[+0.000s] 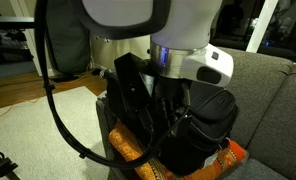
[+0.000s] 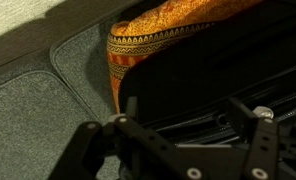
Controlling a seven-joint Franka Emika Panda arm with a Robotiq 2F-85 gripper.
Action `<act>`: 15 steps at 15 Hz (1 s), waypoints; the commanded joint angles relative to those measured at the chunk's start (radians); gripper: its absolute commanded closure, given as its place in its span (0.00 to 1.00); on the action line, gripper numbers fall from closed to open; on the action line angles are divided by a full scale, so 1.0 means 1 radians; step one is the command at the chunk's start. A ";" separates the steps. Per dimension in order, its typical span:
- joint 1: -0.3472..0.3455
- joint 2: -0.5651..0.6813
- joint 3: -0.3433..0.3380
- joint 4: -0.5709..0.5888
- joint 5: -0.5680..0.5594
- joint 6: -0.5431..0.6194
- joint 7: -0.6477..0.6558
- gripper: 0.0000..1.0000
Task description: Pull the zipper on the suitcase to open
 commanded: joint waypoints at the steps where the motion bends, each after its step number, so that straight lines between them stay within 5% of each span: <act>1: -0.009 0.002 0.013 0.011 0.003 -0.014 -0.059 0.00; 6: 0.030 -0.042 0.043 -0.066 0.026 0.030 -0.031 0.00; 15: 0.050 0.081 0.062 0.077 -0.048 0.011 -0.060 0.00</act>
